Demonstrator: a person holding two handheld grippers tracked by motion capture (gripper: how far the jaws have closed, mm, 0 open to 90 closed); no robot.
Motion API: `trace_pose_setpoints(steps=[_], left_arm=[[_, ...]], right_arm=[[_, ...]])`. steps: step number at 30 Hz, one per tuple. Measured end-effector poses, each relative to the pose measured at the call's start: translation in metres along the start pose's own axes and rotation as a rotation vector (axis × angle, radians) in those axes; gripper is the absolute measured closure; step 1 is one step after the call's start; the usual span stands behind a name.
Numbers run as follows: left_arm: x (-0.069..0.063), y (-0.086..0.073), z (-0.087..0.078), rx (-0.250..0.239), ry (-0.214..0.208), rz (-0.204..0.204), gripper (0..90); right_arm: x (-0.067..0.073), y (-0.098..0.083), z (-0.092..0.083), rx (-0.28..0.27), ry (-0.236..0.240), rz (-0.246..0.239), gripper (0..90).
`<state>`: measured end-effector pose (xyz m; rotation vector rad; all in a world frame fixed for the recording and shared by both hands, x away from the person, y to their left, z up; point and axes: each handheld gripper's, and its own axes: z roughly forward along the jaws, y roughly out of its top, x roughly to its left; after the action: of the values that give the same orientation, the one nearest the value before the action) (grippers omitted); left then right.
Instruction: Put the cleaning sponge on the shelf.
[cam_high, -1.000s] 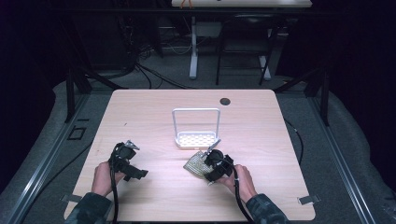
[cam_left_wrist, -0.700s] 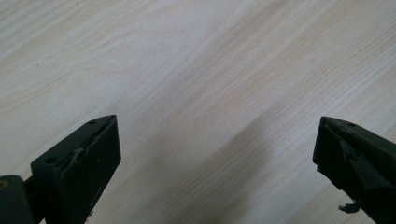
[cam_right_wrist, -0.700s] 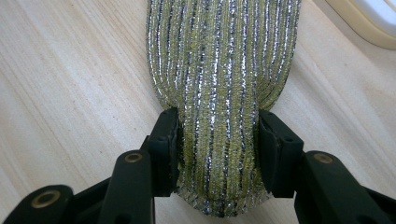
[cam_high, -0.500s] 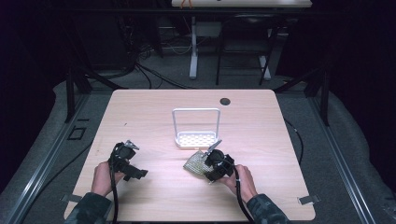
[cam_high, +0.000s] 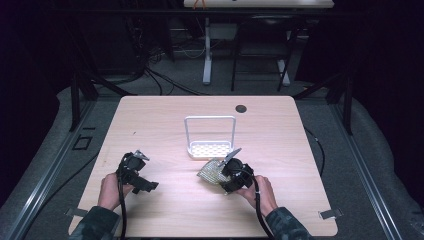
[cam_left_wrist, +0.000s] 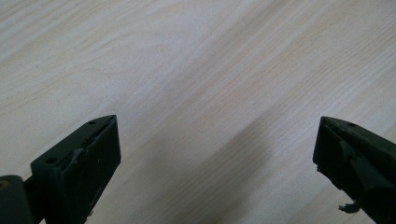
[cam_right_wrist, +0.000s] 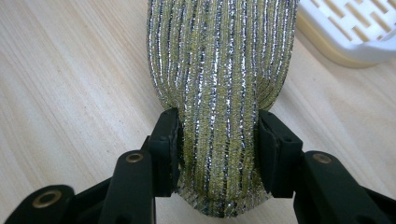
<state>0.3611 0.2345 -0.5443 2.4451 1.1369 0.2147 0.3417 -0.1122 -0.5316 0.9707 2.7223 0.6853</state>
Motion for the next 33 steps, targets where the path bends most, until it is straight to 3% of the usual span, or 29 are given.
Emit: trace_pose_setpoints(steps=[33], left_arm=[[-0.001,0.000,0.000,0.010,0.011,0.004,2.4]], right_arm=[[-0.011,-0.005,-0.028,-0.079,-0.051,0.022,55.3]])
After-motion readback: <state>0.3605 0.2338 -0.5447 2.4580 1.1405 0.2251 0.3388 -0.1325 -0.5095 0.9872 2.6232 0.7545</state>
